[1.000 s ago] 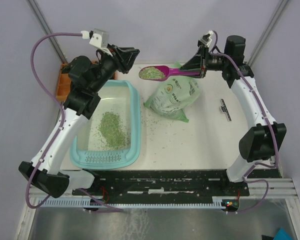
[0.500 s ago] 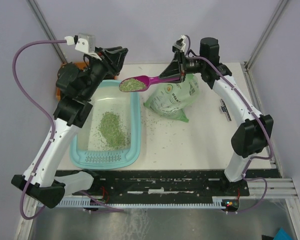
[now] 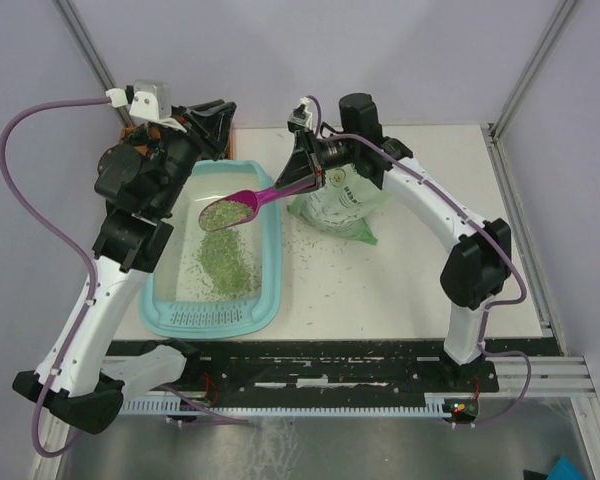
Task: Fill the litter box with clean litter
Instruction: Pour the cat litter into the litter box.
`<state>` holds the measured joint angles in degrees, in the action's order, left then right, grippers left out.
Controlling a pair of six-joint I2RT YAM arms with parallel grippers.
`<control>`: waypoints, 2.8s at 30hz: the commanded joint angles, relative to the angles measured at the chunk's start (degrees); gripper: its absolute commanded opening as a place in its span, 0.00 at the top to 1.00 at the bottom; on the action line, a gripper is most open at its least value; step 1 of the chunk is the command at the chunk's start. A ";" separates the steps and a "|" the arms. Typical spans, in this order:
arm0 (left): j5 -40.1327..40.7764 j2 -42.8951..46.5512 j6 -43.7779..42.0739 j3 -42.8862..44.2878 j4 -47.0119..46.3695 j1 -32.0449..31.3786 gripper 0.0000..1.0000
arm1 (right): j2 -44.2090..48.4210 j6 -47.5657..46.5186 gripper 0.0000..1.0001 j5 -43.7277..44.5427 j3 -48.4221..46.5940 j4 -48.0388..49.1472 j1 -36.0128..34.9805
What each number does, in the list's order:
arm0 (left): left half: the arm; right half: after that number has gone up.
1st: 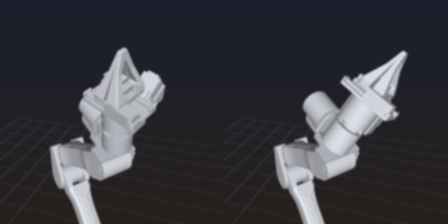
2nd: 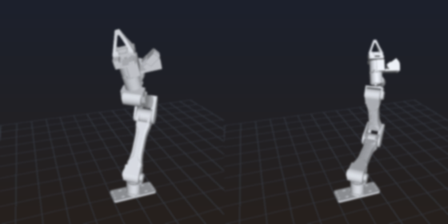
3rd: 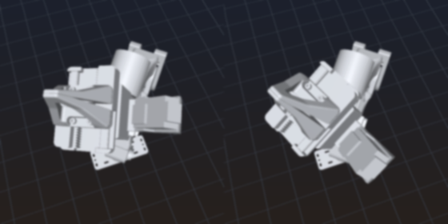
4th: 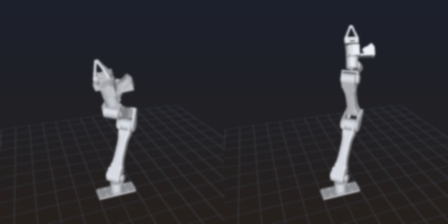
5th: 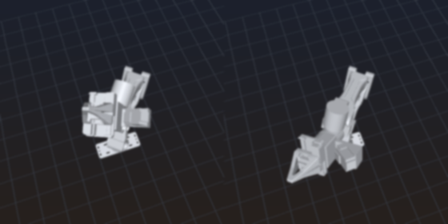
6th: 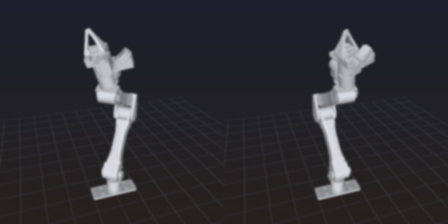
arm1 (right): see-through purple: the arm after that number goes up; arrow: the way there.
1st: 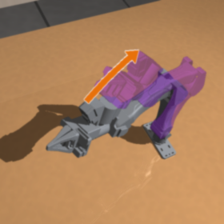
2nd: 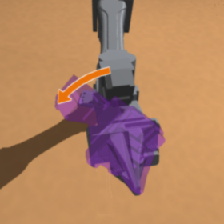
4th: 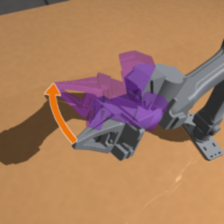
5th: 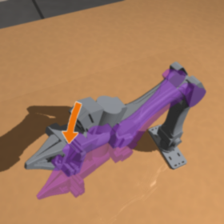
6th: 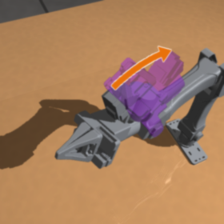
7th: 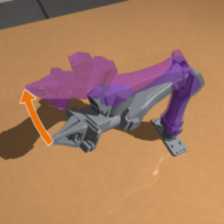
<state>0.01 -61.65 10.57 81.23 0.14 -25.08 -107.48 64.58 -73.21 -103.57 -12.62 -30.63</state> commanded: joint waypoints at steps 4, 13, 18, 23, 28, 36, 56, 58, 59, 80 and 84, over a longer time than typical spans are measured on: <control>2.53 2.98 -1.85 -1.35 -0.58 0.44 0.67 | -4.60 -11.34 0.98 2.41 -11.51 -9.45 -2.98; 3.74 2.74 -3.57 -0.23 0.56 0.40 0.67 | -8.73 -30.79 0.98 12.74 -23.47 -30.56 -7.14; 4.70 3.13 -4.54 -0.10 1.06 0.44 0.67 | -10.53 -37.85 0.98 18.53 -27.95 -37.19 -8.16; 5.60 3.54 -4.89 -1.09 1.53 0.45 0.67 | -12.66 -41.67 0.98 22.47 -32.58 -39.83 -8.40; 6.09 3.81 -5.03 -2.09 1.70 0.48 0.67 | -15.30 -42.78 0.98 23.88 -36.17 -39.91 -7.96; 6.41 4.22 -4.50 -3.70 2.30 0.40 0.67 | -21.46 -44.83 0.98 27.92 -44.75 -38.90 -5.41; 7.47 3.63 -4.18 -5.92 -0.05 0.48 0.68 | -18.43 -59.52 0.98 43.72 -50.93 -36.30 -7.70; 7.83 3.72 -3.93 -6.52 -0.54 0.50 0.68 | -17.24 -62.36 0.98 45.26 -49.68 -35.97 -9.19; 8.17 3.84 -4.00 -6.79 -0.72 0.42 0.68 | -16.83 -63.95 0.98 46.03 -49.49 -36.21 -9.90; 13.93 9.02 -5.12 -12.28 -4.01 0.45 0.64 | -13.28 -74.94 0.98 57.95 -41.51 -35.27 -16.95; 13.01 8.76 -5.12 -11.94 -3.54 0.47 0.62 | -13.19 -72.77 0.99 59.78 -42.02 -35.05 -15.95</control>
<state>13.21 -52.93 7.94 68.75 -1.02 -24.82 -123.28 -9.72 -16.29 -144.59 -50.98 -47.48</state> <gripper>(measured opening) 0.365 0.346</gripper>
